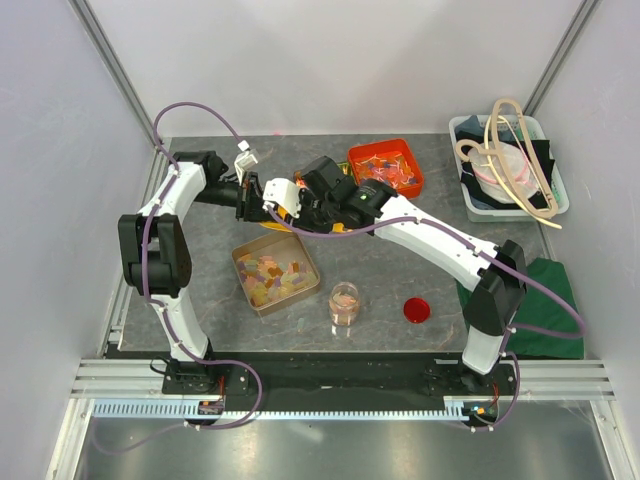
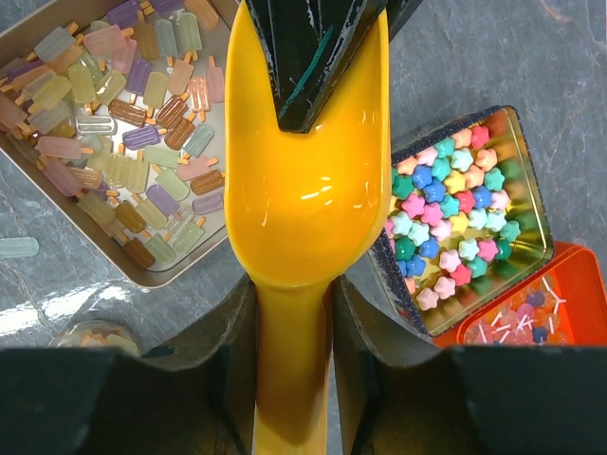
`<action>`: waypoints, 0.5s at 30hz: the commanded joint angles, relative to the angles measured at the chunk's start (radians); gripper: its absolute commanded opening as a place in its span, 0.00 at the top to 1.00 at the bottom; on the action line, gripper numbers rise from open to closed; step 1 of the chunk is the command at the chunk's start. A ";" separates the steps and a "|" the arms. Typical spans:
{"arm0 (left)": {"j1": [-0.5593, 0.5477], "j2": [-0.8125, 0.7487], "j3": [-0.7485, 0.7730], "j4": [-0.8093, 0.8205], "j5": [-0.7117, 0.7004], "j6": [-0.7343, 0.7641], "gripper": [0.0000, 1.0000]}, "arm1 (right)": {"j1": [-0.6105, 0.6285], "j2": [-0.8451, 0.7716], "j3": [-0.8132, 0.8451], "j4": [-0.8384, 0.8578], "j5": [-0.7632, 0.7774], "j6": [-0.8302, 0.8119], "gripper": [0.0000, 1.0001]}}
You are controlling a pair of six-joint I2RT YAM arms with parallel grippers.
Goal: Pack the candies
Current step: Adjust the spatula.
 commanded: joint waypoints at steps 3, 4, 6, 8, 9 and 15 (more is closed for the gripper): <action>-0.007 -0.007 0.014 -0.197 0.055 0.043 0.98 | 0.006 0.009 0.039 0.029 0.009 0.005 1.00; -0.007 -0.007 0.014 -0.197 0.055 0.043 0.98 | 0.007 0.007 0.031 0.032 0.015 0.005 1.00; -0.005 -0.010 0.019 -0.196 0.052 0.042 0.98 | 0.012 0.000 0.013 0.074 0.044 0.018 1.00; -0.002 -0.010 0.028 -0.197 0.046 0.031 0.96 | 0.016 -0.028 -0.043 0.116 0.090 0.018 1.00; 0.002 -0.010 0.041 -0.196 0.045 0.025 0.91 | 0.018 -0.035 -0.056 0.146 0.128 0.015 1.00; 0.110 -0.012 0.117 -0.171 0.000 -0.026 0.42 | 0.030 -0.037 -0.104 0.106 0.240 -0.039 1.00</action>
